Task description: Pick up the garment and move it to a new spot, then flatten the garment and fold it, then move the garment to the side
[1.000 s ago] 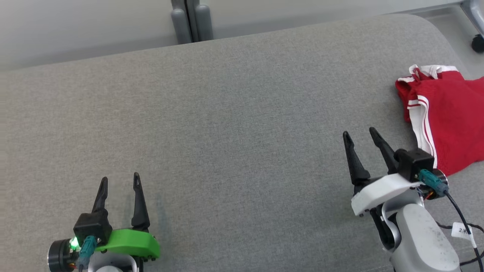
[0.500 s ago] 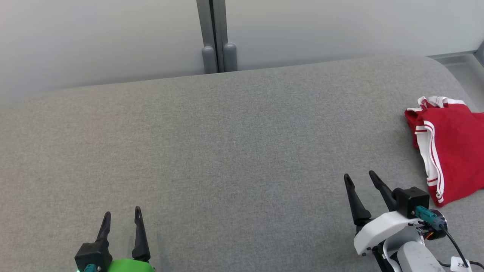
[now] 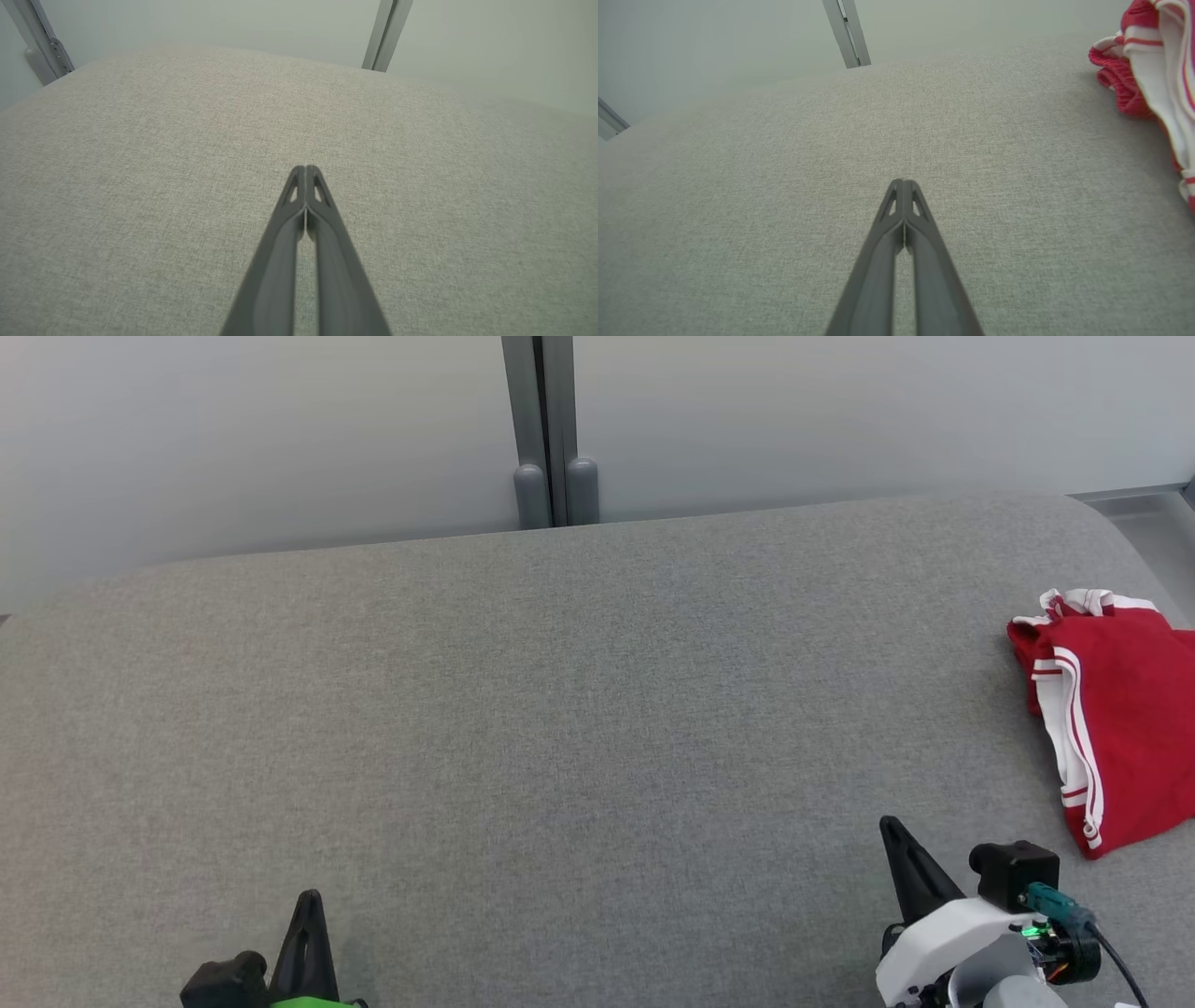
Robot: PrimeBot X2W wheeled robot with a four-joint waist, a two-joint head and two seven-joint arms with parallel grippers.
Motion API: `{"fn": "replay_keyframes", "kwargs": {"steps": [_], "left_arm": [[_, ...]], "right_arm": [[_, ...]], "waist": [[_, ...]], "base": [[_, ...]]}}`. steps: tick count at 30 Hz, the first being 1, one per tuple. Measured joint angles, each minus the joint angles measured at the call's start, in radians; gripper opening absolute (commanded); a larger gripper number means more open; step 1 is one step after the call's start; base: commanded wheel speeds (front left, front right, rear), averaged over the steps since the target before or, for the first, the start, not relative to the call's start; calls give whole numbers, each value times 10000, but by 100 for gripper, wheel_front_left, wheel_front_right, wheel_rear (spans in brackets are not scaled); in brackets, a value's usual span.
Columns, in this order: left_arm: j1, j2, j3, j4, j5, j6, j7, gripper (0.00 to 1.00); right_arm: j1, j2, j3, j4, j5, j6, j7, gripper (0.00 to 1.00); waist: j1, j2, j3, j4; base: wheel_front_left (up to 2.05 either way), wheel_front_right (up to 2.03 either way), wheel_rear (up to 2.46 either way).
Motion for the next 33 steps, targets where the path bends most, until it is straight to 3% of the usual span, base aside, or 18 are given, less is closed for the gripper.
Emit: {"fn": "replay_keyframes", "kwargs": {"steps": [33], "left_arm": [[-526, 4, 606, -339, -5288, -441, 1409, 0]], "right_arm": [[45, -13, -619, -1043, 5384, -2, 1373, 0]], "waist": [[0, 0, -21, -2]], "base": [[0, 0, 0]]}}
